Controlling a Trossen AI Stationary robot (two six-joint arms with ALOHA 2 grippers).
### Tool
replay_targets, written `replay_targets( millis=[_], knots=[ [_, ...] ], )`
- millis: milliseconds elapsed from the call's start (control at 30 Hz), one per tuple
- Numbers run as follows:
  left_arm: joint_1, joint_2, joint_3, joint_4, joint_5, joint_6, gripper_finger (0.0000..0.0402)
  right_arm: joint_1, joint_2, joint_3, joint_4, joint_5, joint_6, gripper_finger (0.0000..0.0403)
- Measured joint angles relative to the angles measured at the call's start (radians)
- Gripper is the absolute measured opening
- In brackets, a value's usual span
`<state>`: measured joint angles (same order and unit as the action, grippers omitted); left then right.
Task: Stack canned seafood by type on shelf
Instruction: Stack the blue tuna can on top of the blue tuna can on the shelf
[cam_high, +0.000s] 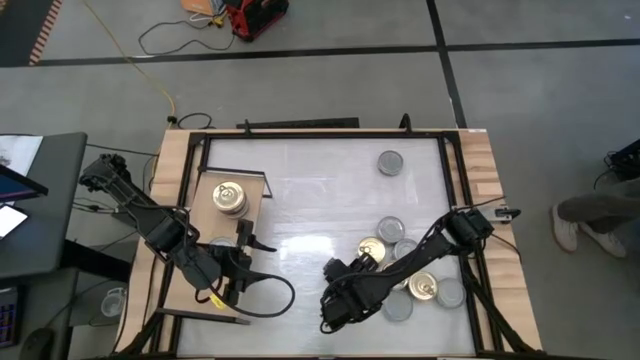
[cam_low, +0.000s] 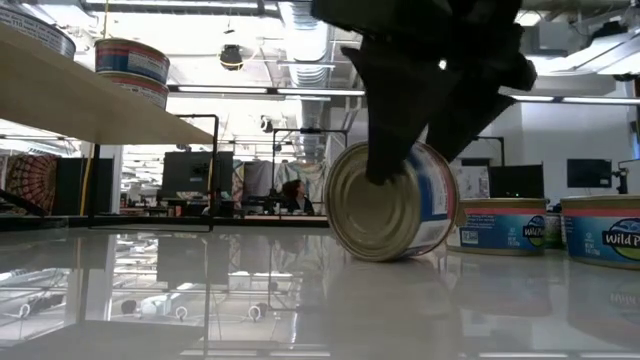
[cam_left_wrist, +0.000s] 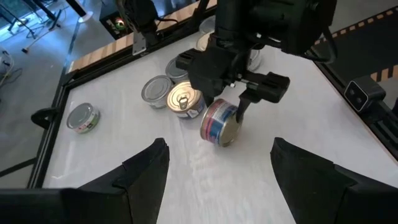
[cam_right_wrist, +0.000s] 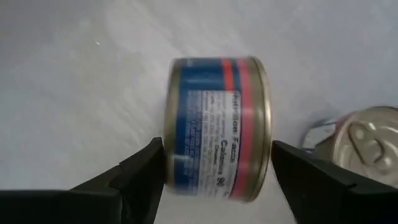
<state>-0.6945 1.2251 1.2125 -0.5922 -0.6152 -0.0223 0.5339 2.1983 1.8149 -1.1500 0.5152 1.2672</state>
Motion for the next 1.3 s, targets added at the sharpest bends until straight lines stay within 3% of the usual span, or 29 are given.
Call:
replay_targets(
  millis=[333, 633, 867, 1033, 1200, 1300],
  knots=[
    [0.0, 0.0, 0.0, -0.007, 0.013, 0.03, 0.0267, 0.0, 0.0, -0.087, 0.091, 0.007, -0.157, 0.0308],
    [0.0, 0.0, 0.0, -0.029, 0.157, 0.065, 0.0267, 0.029, -0.005, -0.087, 0.079, 0.06, -0.282, 0.0221],
    [0.0, 0.006, 0.0, -0.026, 0.164, 0.089, 0.0267, 0.049, -0.004, -0.068, -0.002, 0.112, -0.328, 0.0216],
    [0.014, 0.037, 0.0, 0.027, 0.114, 0.141, 0.0267, 0.072, -0.004, 0.042, -0.122, 0.287, -0.393, 0.0216],
    [0.022, 0.049, 0.0, 0.023, -0.031, 0.25, 0.0267, 0.084, -0.005, 0.15, -0.249, 0.554, -0.513, 0.0222],
    [0.025, 0.033, 0.0, 0.022, -0.063, 0.327, 0.0267, 0.066, -0.006, 0.18, -0.251, 0.697, -0.677, 0.022]
  ],
)
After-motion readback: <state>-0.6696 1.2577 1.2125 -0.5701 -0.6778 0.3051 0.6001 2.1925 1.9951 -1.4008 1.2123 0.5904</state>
